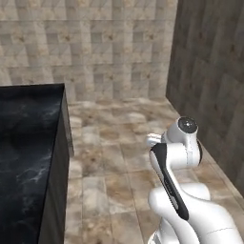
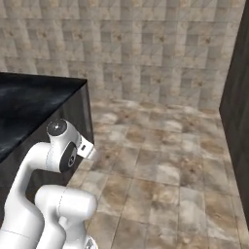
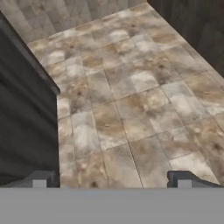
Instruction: Take the chicken drumsticks from the pan and place one on each plate on the dining counter.
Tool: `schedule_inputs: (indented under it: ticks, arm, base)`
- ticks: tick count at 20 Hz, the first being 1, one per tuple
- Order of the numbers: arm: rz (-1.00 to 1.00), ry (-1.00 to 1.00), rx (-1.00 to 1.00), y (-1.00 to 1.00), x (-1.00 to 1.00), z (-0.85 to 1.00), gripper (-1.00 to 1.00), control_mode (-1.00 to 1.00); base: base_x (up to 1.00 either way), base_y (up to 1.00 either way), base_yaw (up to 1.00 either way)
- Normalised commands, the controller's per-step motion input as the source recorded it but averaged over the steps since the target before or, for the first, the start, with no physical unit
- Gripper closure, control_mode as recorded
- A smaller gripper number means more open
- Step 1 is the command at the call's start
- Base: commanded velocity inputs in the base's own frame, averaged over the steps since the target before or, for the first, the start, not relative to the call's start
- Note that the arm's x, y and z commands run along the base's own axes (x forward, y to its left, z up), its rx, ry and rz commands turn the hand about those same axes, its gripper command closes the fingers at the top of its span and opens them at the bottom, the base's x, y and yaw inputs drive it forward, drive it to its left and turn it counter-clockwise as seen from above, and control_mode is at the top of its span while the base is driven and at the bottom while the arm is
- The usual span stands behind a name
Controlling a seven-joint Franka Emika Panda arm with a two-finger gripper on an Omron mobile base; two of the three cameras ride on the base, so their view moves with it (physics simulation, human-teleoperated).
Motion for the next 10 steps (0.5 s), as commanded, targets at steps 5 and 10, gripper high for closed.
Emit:
schedule_inputs:
  ticks: [5, 10]
  arm:
    - [0.00, 0.00, 0.00, 0.00, 0.00, 0.00, -1.00, 1.00]
    - [0.00, 0.00, 0.00, 0.00, 0.00, 0.00, -1.00, 1.00]
  base:
    - [1.00, 0.27, 0.00]
    - [1.00, 0.27, 0.00]
